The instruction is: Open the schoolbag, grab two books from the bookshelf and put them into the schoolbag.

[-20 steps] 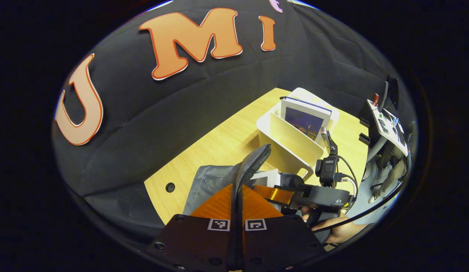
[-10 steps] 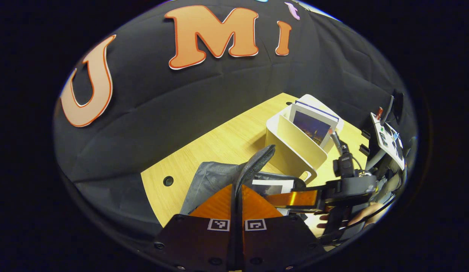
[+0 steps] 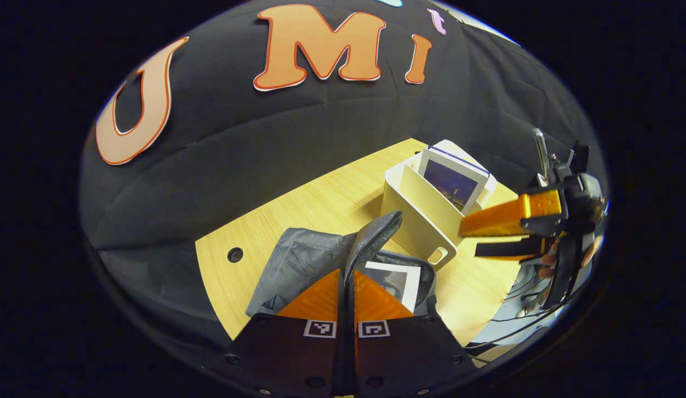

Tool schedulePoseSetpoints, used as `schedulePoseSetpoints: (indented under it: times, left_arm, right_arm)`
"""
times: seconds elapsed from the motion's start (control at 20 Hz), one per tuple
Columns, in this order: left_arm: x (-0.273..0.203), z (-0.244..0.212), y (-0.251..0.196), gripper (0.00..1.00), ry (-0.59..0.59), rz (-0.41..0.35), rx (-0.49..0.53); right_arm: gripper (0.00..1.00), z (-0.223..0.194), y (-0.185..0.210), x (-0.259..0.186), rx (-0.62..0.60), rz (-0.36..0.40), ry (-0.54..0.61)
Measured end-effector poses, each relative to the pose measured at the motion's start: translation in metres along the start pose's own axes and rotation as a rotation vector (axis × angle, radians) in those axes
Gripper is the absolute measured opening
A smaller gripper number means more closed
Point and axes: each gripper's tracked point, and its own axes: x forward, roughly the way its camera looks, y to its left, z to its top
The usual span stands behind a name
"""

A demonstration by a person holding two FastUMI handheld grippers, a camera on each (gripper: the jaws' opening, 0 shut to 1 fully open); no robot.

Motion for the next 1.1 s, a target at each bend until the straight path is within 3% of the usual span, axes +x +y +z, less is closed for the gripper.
schedulePoseSetpoints:
  times: [0.2,0.4,0.6,0.9,1.1]
  left_arm:
    - [0.002,-0.007,-0.008,0.01,-0.009,-0.014,-0.032]
    - [0.002,-0.014,-0.02,0.01,-0.02,-0.019,-0.06]
    - [0.005,-0.023,-0.04,0.01,-0.02,-0.026,-0.079]
    - [0.007,-0.033,-0.044,0.01,-0.011,-0.012,-0.136]
    - [0.006,-0.029,-0.038,0.01,-0.008,0.021,-0.151]
  right_arm:
    - [0.98,0.055,0.001,-0.028,-0.144,-0.047,-0.104]
    - [0.98,0.11,0.011,-0.045,-0.364,-0.139,-0.176]
    - [0.98,0.156,0.016,-0.034,-0.655,-0.304,-0.175]
    - [0.99,0.184,0.018,0.022,-0.914,-0.433,-0.023]
    - [0.99,0.177,0.007,0.064,-0.896,-0.418,0.157]
